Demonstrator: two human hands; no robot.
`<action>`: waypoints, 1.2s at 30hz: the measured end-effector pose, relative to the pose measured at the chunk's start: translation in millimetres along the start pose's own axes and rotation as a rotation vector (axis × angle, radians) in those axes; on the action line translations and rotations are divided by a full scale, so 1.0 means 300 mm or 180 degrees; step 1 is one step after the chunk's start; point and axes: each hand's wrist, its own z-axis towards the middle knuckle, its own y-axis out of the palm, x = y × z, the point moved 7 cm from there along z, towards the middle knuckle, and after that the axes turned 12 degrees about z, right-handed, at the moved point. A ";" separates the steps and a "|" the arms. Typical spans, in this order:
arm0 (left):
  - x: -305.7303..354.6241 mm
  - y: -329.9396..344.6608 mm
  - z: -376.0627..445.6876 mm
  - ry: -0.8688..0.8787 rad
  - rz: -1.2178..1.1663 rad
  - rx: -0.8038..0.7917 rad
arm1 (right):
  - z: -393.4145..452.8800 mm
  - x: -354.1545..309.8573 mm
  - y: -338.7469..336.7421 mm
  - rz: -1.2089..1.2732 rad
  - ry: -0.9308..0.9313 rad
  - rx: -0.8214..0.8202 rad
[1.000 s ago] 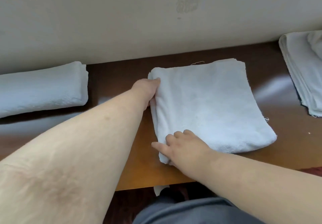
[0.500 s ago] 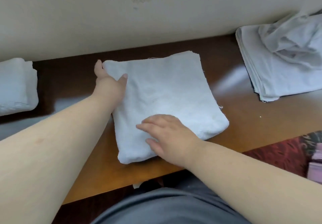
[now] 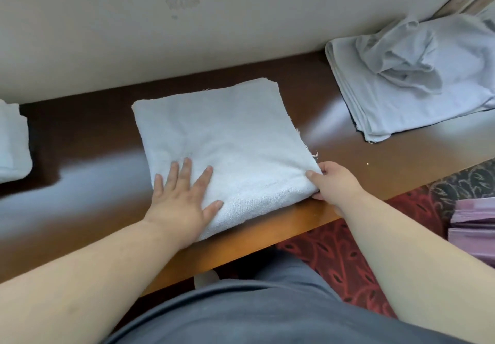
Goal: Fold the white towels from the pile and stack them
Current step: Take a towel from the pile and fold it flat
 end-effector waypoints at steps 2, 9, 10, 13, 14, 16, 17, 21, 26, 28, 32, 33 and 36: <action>0.006 -0.012 0.001 0.0036 0.0122 -0.0117 | -0.001 0.011 -0.001 0.0247 0.0066 0.0094; 0.061 -0.167 0.035 0.0187 -0.0285 0.0694 | -0.111 -0.297 0.225 -0.1650 -0.2468 -0.0007; 0.080 -0.163 0.054 0.0273 -0.0264 0.0632 | -0.129 -0.310 0.310 -0.1947 -0.2671 -0.0327; 0.103 -0.099 0.104 0.0291 -0.0047 -0.0037 | -0.098 -0.245 0.447 -0.2943 -0.2470 -0.1102; 0.098 -0.085 0.118 0.0256 -0.0009 -0.0171 | -0.072 -0.214 0.444 -0.3144 -0.2312 -0.1224; 0.089 -0.103 0.142 0.0154 -0.0112 -0.0099 | -0.038 -0.208 0.422 -0.3105 -0.2252 -0.1236; 0.083 -0.141 0.157 0.0095 -0.0221 0.0180 | -0.030 -0.243 0.419 -0.2878 -0.2349 -0.1145; 0.024 -0.264 0.251 0.0012 -0.0168 0.1117 | 0.037 -0.426 0.489 -0.2591 -0.2985 -0.0873; -0.216 -0.147 0.346 -0.0966 -0.0211 -0.0051 | 0.270 -0.439 0.464 -0.3418 -0.2192 -0.1283; -0.229 -0.153 0.352 -0.0962 -0.0247 0.0197 | 0.302 -0.473 0.471 -0.3279 -0.2414 -0.1173; -0.184 -0.157 0.309 -0.0966 -0.0123 0.0648 | 0.319 -0.486 0.491 -0.3271 -0.2785 -0.1199; -0.173 -0.150 0.296 -0.0984 -0.0138 0.0624 | 0.326 -0.477 0.491 -0.3361 -0.2729 -0.1321; -0.137 -0.181 0.248 -0.1092 -0.0487 0.0773 | 0.296 -0.478 0.480 -0.3410 -0.2714 -0.1347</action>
